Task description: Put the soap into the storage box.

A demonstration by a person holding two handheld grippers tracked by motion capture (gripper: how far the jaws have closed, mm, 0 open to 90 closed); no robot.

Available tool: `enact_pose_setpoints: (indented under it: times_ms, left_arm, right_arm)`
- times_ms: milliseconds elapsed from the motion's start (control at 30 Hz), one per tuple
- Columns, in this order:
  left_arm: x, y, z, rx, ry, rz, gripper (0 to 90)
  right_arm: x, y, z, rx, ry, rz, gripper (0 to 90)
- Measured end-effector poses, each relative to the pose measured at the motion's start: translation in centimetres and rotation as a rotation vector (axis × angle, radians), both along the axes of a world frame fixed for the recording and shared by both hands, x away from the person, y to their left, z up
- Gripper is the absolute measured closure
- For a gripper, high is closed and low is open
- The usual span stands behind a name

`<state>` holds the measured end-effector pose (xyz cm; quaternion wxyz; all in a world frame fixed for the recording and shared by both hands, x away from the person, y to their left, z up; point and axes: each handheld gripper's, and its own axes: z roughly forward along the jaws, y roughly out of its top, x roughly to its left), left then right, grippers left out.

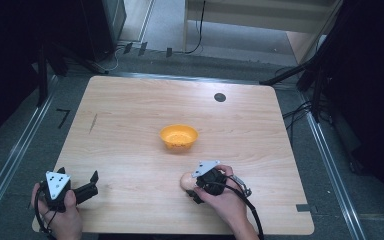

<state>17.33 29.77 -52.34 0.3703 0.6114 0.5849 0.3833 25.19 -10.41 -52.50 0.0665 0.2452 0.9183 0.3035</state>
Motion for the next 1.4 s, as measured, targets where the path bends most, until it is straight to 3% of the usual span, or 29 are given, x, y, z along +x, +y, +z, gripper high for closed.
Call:
enact_pose_setpoints:
  times_ms: [467,700,1133,1400]
  left_arm:
    - [0.0,0.0,0.0,-0.001,0.004,0.003,0.0]
    - [0.0,0.0,0.0,0.004,0.003,0.003,0.0]
    - [0.0,-0.1,0.0,0.01,0.0,0.0,0.0]
    - [0.0,-0.1,0.0,0.012,-0.002,0.007,2.8]
  right_arm:
    - [0.1,-0.3,0.0,0.004,-0.009,0.019,33.5]
    - [0.4,-0.2,0.2,-0.017,0.01,0.04,33.6]
    - [0.8,-1.0,0.5,-0.005,0.027,0.056,33.6]
    - [1.3,-1.0,1.2,-0.023,0.008,0.094,33.6]
